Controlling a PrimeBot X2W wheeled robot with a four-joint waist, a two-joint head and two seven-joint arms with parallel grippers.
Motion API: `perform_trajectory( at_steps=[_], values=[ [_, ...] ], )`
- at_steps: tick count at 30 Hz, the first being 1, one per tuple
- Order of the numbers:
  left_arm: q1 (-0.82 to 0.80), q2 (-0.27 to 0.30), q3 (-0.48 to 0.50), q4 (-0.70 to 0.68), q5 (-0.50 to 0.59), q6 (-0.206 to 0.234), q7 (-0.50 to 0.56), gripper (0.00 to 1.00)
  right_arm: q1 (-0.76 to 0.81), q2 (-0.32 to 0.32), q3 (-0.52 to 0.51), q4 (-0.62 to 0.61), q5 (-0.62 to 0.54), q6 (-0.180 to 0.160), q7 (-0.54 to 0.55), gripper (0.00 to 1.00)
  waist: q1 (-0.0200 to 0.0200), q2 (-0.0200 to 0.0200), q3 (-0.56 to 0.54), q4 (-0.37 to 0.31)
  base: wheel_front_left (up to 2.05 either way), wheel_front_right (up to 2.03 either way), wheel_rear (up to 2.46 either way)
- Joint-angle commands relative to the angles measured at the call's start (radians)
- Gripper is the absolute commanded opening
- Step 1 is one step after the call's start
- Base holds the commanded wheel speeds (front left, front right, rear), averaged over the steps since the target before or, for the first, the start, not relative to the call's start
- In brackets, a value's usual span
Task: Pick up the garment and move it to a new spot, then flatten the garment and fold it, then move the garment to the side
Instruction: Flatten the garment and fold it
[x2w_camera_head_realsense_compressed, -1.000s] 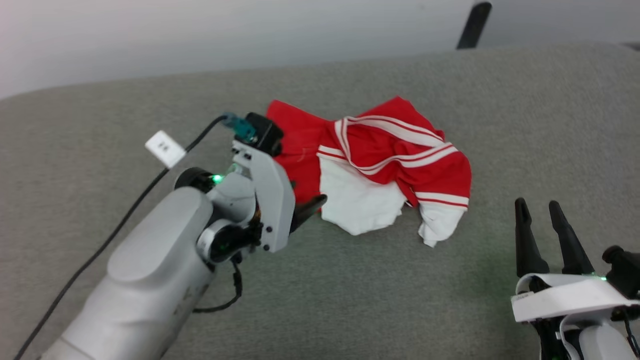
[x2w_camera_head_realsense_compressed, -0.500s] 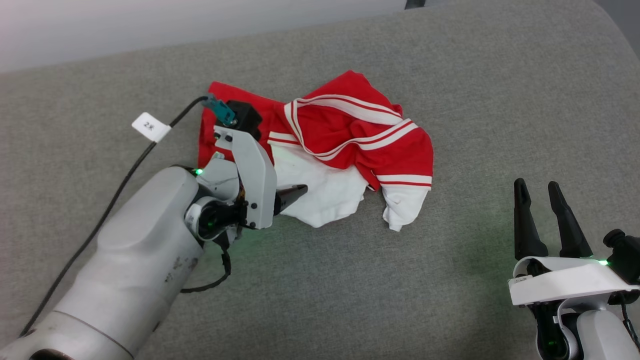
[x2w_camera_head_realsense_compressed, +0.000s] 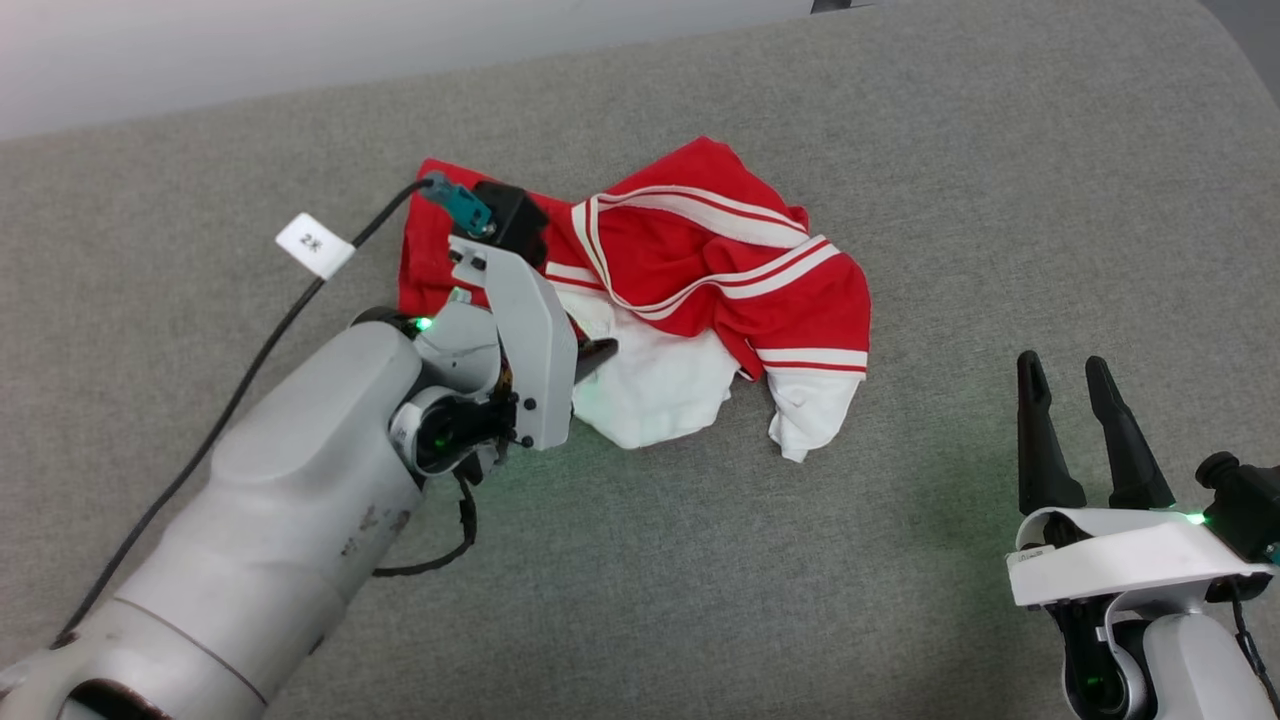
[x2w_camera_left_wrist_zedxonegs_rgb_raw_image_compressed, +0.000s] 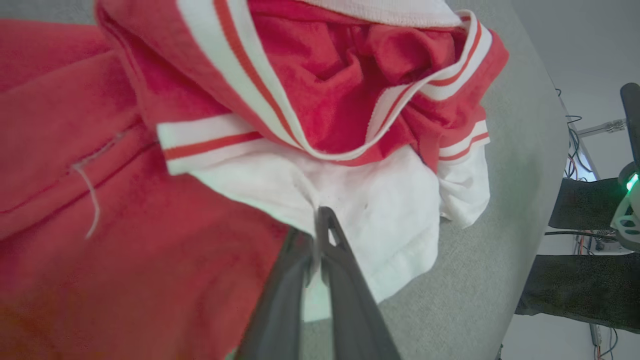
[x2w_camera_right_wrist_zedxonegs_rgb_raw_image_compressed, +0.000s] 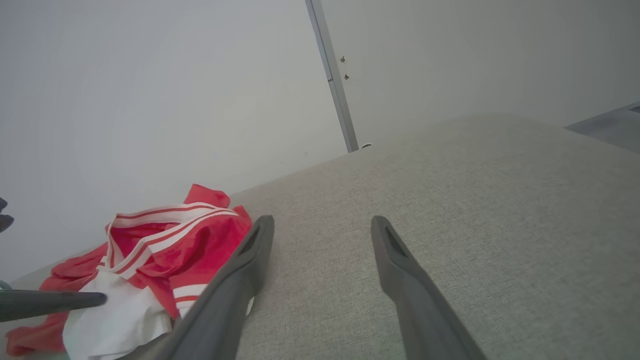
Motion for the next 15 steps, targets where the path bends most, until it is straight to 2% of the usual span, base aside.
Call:
perform_trajectory(
  at_steps=[1,7,15],
  values=[
    [-0.013,0.003,-0.008,0.005,-0.008,0.001,-0.009,0.0,-0.009,0.002,0.001,0.001,-0.003,-0.001,0.0,1.0,0.0,0.0,-0.003,0.002,0.0,0.0,0.0],
    [-0.036,0.028,-0.019,-0.024,-0.052,0.001,-0.061,0.0,0.028,0.003,-0.012,0.006,-0.004,-0.001,0.0,1.0,0.0,0.0,-0.031,0.03,0.0,0.0,0.0],
    [-0.039,0.159,0.037,-0.13,-0.152,0.001,-0.048,0.0,0.064,0.001,-0.011,0.009,-0.007,-0.001,-0.001,1.0,0.0,0.0,-0.083,0.101,0.0,0.0,0.0]
  ],
)
